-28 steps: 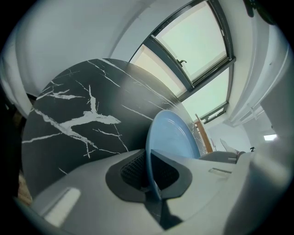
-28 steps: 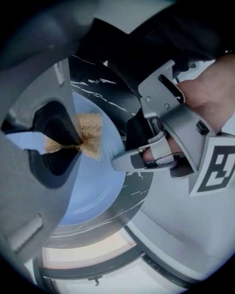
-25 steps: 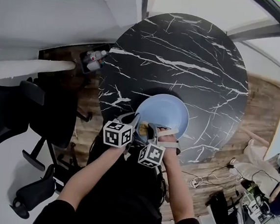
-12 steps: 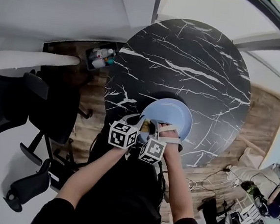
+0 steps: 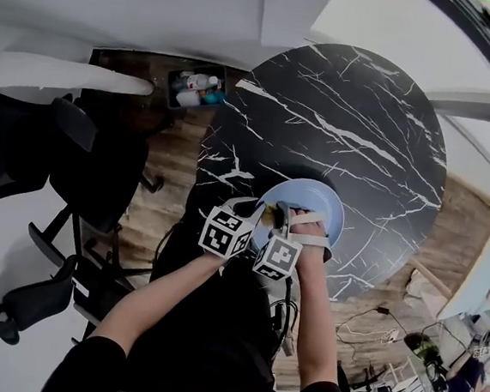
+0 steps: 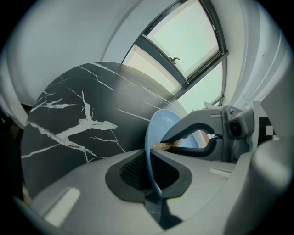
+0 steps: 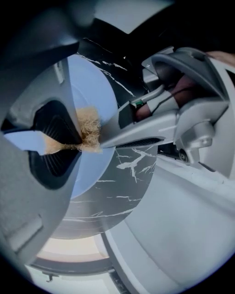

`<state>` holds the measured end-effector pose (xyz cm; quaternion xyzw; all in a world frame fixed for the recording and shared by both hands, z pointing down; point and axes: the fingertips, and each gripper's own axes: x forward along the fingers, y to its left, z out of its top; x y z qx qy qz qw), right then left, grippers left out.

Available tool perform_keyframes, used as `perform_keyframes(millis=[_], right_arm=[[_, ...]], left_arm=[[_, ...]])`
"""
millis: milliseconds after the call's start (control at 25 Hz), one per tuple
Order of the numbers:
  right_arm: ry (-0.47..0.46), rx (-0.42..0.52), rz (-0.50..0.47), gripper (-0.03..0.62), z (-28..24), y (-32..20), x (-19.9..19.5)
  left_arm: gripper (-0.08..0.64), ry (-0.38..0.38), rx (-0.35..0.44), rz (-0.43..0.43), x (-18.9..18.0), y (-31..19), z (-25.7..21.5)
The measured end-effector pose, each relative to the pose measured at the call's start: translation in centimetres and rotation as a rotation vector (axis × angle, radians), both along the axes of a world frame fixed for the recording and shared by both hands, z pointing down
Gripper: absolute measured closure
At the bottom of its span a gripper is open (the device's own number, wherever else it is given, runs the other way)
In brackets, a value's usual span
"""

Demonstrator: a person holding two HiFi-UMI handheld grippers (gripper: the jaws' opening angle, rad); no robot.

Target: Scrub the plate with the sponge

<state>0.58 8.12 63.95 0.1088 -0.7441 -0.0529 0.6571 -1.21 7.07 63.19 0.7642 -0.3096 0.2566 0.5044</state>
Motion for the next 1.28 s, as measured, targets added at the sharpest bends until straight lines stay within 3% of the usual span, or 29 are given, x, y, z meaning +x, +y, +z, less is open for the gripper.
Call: perform_keyframes(millis=[240, 560, 800, 1000, 1280], right_arm=[[0.002, 0.089, -0.004, 0.558, -0.1, -3.1, 0.4], [-0.050, 0.174, 0.227, 0.558, -0.8, -6.7, 2.0], [0.000, 0.307, 0.375, 0.560, -0.8, -8.1, 6.1], [0.075, 0.387, 0.376, 0.561, -1.0, -8.3, 9.0], [0.166, 0.415, 0.376, 0.563, -1.6, -7.6, 11.1]], left_arm=[[0.540, -0.002, 0.004, 0.006, -0.1, 0.0, 0.0], [0.529, 0.000, 0.009, 0.012, -0.3, 0.1, 0.0], [0.534, 0.002, 0.012, -0.004, -0.2, 0.0, 0.0], [0.535, -0.003, 0.012, -0.011, -0.3, -0.1, 0.0], [0.540, -0.006, 0.014, -0.040, -0.5, -0.2, 0.0]])
